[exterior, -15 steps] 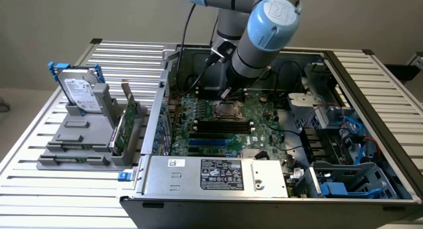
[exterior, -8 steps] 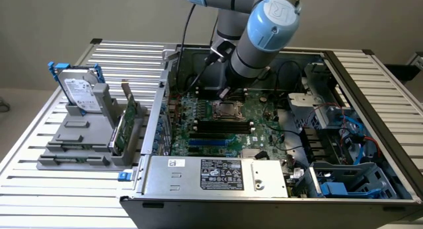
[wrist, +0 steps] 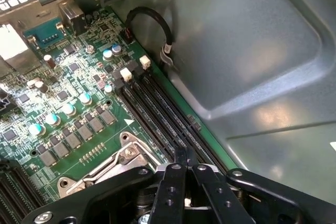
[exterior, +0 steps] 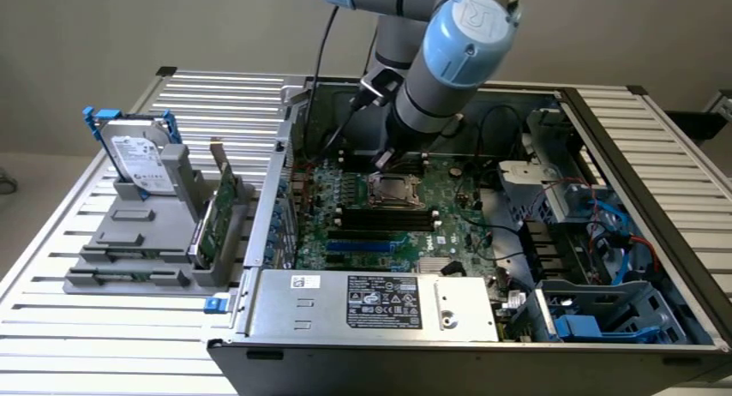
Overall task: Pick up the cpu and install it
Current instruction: 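Close the cpu cover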
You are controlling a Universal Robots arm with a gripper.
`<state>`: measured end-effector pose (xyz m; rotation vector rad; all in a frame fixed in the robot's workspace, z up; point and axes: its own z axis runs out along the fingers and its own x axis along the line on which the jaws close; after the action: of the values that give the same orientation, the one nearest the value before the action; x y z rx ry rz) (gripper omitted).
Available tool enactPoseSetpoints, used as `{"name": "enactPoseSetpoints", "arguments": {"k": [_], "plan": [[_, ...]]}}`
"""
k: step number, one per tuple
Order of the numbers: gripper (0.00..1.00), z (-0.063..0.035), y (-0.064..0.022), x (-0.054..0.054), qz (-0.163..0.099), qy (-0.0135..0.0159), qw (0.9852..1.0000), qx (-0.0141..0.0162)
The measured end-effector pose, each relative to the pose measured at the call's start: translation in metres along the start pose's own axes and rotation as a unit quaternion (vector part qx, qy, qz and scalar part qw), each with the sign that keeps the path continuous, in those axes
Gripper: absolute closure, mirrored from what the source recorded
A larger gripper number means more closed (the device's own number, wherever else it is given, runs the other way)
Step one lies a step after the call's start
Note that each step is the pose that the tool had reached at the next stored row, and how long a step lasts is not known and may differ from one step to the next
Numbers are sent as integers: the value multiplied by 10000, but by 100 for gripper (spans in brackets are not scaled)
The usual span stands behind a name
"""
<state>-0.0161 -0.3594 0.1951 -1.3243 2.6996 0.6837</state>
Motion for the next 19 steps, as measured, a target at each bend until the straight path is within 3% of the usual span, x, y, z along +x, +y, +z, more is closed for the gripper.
{"name": "enactPoseSetpoints", "arguments": {"k": [6,11,14,16,19], "plan": [[89,-184,123,-18,0,-1,10000,-3],[89,-196,212,36,13,10,10000,-32],[89,-189,246,63,24,6,10000,-30],[89,-179,244,69,47,-13,10000,-13],[89,-144,235,81,82,-59,9999,45]]}}
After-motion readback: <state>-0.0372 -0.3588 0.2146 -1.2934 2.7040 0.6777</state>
